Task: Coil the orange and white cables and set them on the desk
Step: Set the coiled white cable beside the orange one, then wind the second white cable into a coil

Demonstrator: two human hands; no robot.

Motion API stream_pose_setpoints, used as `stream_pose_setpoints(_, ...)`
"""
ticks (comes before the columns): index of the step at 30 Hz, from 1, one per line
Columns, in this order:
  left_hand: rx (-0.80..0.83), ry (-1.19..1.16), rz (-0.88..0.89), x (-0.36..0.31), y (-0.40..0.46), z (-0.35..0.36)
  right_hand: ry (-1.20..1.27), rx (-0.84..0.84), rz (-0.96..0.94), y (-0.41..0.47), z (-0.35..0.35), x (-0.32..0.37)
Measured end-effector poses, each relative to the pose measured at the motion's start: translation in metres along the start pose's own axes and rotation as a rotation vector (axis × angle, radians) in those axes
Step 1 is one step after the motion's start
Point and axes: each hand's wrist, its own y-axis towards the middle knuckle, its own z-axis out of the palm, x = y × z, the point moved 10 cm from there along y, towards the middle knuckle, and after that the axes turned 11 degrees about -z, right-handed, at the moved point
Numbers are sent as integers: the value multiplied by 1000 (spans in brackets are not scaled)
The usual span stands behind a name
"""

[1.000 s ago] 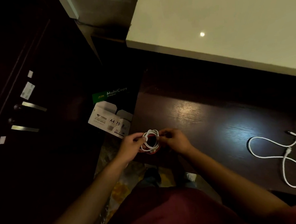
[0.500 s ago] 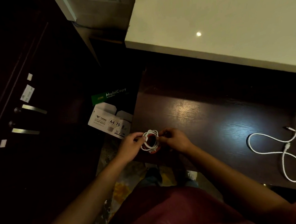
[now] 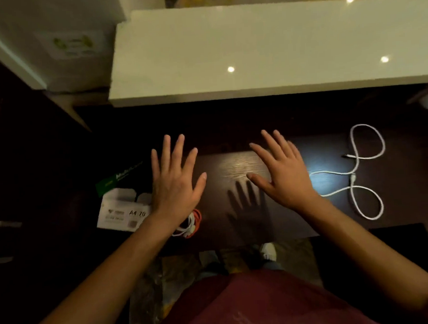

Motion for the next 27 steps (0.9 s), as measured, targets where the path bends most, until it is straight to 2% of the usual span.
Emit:
stream_pose_setpoints(6, 41, 19, 167, -97, 22, 27, -94, -67, 266, -78, -26, -88)
stream_pose_setpoints(10, 95, 75, 252, -166, 31, 66, -83, -44, 447, -137, -26, -157)
stream_pose_setpoints(14, 177, 127, 271, -233, 31, 117, -36, 35, 530, -185, -3, -219)
stream_pose_setpoints(19, 314, 189, 246, -300, 20, 186, 31, 185, 525, -213, 37, -284)
stream_pose_setpoints(23, 435, 325, 217, -323, 14, 237, 77, 282, 398, -203, 62, -306)
stream_pose_setpoints(27, 429, 283, 130, -329, 16, 250, 36, 339, 250, -181, 78, -305)
